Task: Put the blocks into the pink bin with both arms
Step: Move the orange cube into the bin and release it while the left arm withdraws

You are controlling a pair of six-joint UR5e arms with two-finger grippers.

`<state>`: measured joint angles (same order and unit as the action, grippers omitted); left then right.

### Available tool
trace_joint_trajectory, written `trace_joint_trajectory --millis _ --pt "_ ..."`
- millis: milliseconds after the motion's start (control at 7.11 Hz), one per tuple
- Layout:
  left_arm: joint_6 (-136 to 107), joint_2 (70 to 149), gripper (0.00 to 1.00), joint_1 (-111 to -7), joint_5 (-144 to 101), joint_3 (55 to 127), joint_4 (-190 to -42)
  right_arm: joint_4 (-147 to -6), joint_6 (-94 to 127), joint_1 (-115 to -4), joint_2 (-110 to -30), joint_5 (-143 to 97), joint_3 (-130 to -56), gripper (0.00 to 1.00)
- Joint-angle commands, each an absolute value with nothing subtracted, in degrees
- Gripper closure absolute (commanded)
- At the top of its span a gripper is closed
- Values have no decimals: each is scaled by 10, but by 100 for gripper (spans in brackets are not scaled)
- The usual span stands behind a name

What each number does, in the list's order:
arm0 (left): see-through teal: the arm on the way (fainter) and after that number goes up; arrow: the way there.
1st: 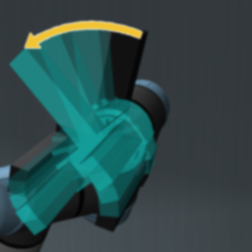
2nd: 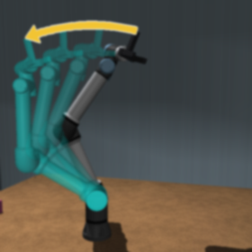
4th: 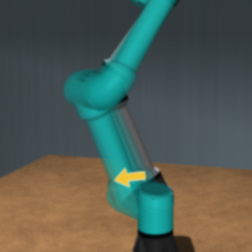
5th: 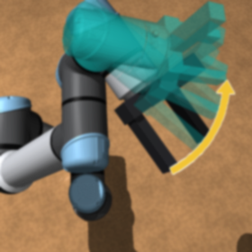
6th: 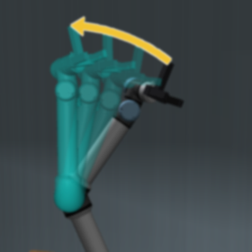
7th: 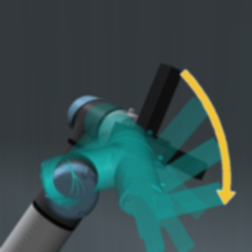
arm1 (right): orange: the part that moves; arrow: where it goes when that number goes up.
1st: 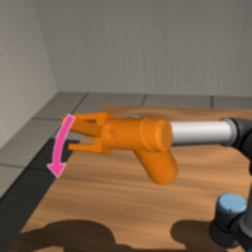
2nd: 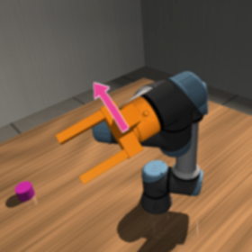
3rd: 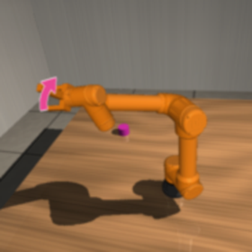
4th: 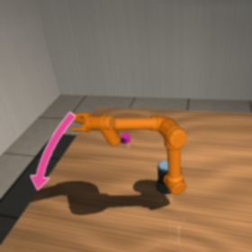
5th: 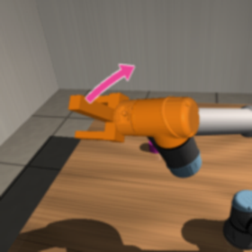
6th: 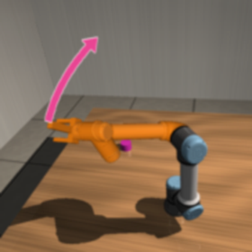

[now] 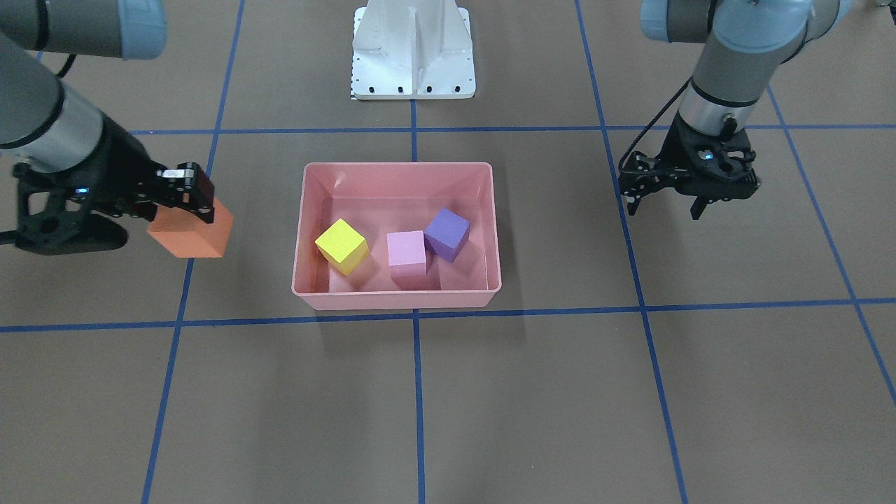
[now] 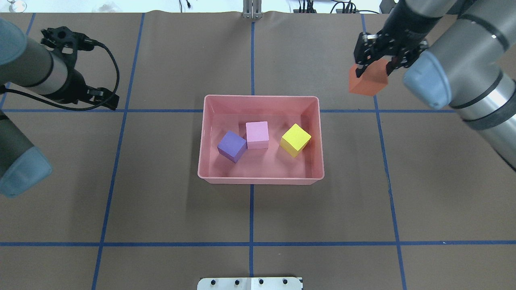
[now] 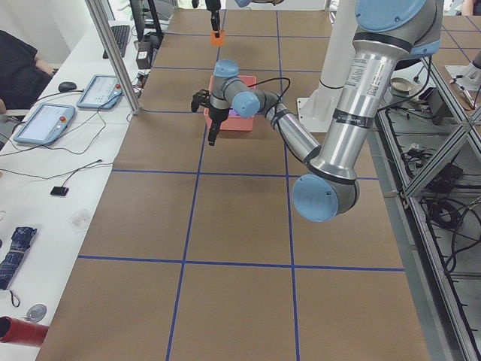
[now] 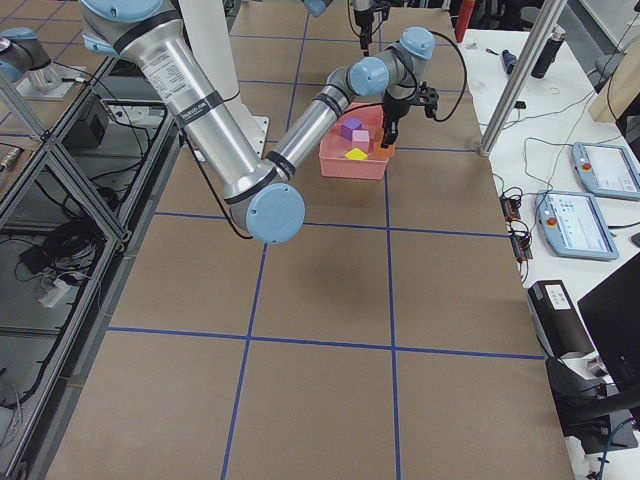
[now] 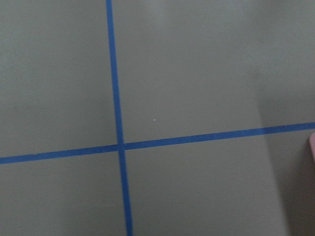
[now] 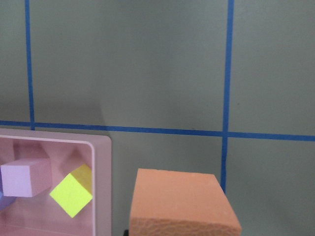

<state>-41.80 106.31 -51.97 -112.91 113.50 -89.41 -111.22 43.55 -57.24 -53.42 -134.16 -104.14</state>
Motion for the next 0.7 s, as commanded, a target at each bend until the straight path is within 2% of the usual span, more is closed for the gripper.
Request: trace_joint_trajectory --millis 0,141,563 --pt "-320 1008 0 -566 -1152 1131 -912 -1037 566 -471 -518 -1269 -1037 100" --pt "-287 979 0 -568 -1151 1122 -942 -1034 588 -448 -510 -1260 -1038 100" --pt "-257 933 0 -574 -1151 1030 -1118 -1028 625 -399 -483 -1217 -1030 100"
